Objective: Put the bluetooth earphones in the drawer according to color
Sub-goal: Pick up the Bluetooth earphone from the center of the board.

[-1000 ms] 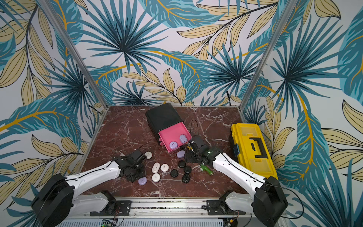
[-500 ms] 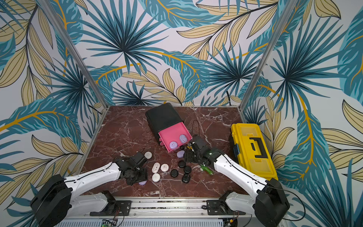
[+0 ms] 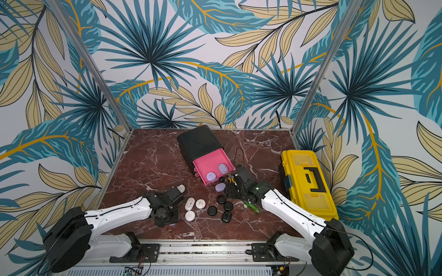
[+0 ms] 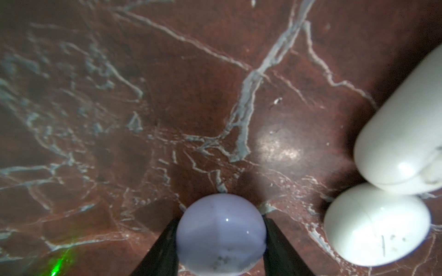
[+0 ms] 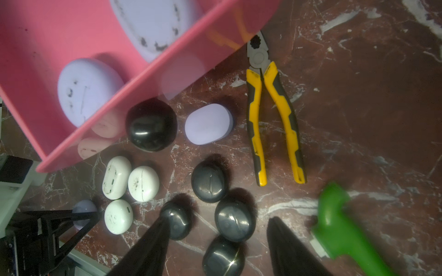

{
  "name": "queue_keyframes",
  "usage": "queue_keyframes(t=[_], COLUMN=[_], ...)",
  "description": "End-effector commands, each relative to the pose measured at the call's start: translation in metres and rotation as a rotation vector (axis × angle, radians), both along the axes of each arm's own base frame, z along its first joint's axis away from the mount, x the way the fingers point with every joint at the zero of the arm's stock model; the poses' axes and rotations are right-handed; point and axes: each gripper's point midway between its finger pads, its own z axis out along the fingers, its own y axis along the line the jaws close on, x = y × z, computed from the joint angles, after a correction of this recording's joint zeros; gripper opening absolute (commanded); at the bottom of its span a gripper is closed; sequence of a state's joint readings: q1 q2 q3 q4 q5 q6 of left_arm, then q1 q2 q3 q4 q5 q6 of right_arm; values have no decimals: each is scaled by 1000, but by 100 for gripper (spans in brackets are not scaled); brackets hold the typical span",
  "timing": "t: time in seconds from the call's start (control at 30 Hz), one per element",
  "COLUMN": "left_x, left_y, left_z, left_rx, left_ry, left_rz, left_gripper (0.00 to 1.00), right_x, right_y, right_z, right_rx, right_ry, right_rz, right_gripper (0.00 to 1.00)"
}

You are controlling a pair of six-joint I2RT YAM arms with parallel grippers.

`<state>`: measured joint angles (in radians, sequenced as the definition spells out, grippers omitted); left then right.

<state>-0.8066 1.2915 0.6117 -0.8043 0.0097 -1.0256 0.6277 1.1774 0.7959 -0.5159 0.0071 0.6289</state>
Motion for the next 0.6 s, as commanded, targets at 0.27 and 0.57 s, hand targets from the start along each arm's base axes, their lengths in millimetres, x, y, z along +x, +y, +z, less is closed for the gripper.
queue_keyframes(t=[0.27, 0.57], left_x=[27, 67], left_y=[-20, -42], left_z=[53, 131], left_rx=[8, 8], left_ry=[-83, -233], left_rz=[-69, -164], left_gripper=[45, 45], right_x=[5, 27], right_y=[-28, -65], right_z=[-28, -49], right_rx=[-112, -140], right_ry=[34, 120], right_rz=[-123, -214], right_gripper=[69, 66])
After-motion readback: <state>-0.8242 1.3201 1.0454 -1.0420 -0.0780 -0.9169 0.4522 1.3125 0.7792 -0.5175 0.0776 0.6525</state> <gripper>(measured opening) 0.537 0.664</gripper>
